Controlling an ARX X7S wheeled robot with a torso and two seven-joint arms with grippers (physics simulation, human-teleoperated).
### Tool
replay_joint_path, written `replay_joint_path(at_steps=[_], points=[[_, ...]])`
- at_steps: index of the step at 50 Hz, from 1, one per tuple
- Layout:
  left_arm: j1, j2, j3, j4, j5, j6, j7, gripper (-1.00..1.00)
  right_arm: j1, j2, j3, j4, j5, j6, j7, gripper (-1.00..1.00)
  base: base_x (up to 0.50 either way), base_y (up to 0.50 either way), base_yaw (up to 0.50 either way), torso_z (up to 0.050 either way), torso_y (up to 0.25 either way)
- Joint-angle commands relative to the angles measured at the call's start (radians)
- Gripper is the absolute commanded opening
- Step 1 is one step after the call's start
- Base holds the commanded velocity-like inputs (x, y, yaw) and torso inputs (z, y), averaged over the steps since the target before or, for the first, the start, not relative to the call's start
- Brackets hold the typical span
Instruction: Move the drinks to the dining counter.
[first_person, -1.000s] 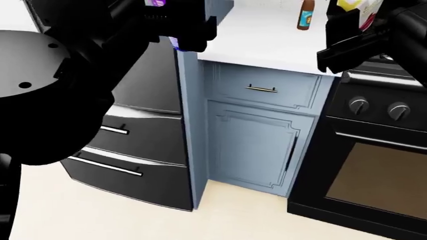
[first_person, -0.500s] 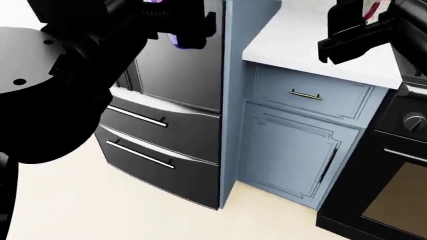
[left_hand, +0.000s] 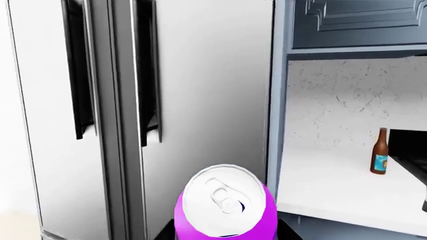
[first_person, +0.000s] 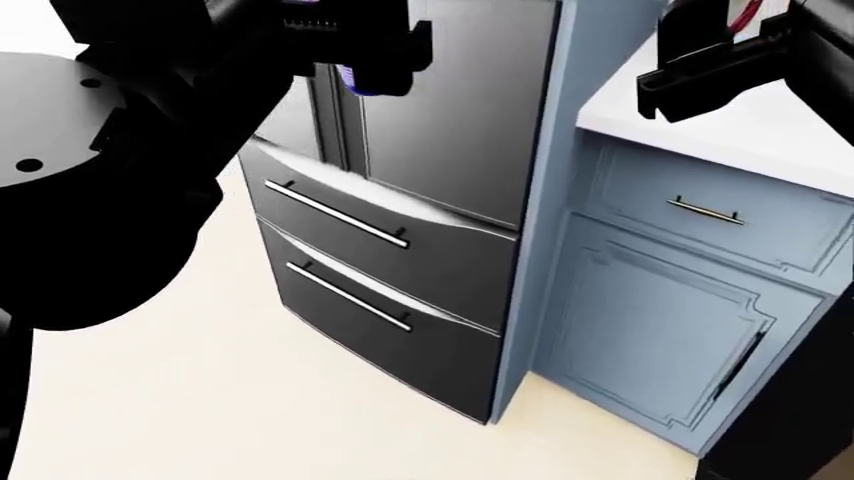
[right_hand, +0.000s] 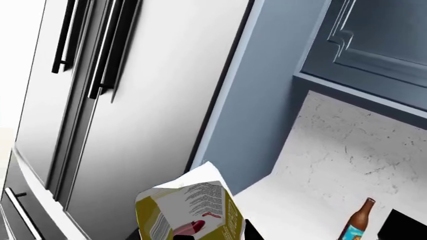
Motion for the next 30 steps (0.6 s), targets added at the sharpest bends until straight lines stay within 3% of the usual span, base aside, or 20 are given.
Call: replay_joint_path(at_steps=[1,30], points=[[-0.007,-0.003,-0.002,-0.002,-0.003,0.015,-0.003,-1.00,0.009,0.001,0.008,0.001,-0.030,0.002,-0.002,-1.00,0.00,0.00,0.50,0.000,0.000],[-0.014,-0.010,0.006,0.001,-0.009,0.026,-0.005,-1.00,0.017,0.001,-0.003,0.004,-0.028,-0.002,0.001,-1.00,0.00,0.00,0.50,0.001,0.001]])
